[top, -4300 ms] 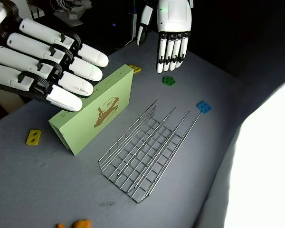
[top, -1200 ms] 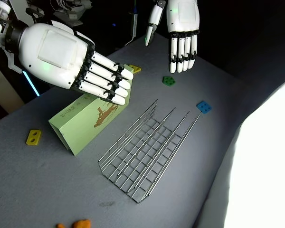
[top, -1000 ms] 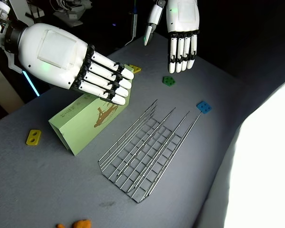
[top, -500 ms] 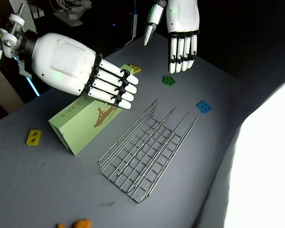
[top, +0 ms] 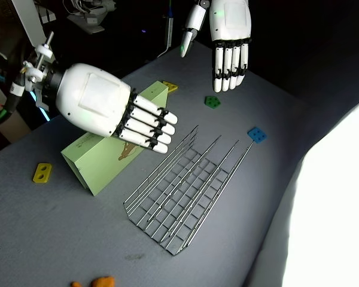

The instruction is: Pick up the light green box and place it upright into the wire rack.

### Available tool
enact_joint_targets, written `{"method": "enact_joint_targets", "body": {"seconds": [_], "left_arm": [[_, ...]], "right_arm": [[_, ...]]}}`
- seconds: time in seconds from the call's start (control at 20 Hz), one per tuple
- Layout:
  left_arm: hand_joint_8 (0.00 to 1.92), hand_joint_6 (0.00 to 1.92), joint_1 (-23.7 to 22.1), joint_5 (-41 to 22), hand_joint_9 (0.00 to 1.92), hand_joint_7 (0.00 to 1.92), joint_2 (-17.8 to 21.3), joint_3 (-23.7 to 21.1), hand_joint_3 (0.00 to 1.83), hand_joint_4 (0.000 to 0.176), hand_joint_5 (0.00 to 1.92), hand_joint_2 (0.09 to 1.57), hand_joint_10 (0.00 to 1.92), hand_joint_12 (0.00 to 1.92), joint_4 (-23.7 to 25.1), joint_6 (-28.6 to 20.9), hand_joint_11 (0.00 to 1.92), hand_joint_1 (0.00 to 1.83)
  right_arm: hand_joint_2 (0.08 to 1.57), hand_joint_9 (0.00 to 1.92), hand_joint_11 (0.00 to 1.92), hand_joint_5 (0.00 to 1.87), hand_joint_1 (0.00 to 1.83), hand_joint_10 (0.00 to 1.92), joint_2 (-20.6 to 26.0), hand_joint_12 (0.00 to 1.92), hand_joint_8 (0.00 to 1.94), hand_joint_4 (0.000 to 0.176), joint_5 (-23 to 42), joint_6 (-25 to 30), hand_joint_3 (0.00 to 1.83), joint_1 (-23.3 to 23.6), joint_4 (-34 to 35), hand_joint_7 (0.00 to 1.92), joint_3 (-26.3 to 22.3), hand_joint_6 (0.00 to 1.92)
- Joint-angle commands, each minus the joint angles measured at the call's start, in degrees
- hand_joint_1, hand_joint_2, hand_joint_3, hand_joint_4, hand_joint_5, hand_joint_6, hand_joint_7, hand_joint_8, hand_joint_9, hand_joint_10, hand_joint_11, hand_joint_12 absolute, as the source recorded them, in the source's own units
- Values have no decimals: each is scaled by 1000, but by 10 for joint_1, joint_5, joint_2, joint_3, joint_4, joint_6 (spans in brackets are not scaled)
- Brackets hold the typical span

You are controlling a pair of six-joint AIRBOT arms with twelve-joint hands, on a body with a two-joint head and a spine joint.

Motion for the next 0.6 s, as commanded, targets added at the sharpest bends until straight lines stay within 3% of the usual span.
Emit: {"method": "enact_joint_targets", "body": {"seconds": [0.0,0.15,0.55], "left_arm": [[0,1,-9,40,146,152,-1,3,4,14,80,1241,5,550,-3,-1,0,43],[0,0,-9,40,102,122,-1,2,3,24,41,1247,1,442,-3,-2,0,15],[7,5,-9,40,131,163,-1,3,0,21,58,1244,9,483,-3,-2,0,43]], "right_arm": [[1054,0,0,0,1031,0,1,0,0,0,-13,0,2,3,-23,0,0,0],[1037,0,0,0,1083,0,0,0,0,0,-14,-8,0,1,-26,0,0,0],[1041,0,0,0,1051,0,0,0,0,0,-7,-10,0,1,-40,0,1,0]]}}
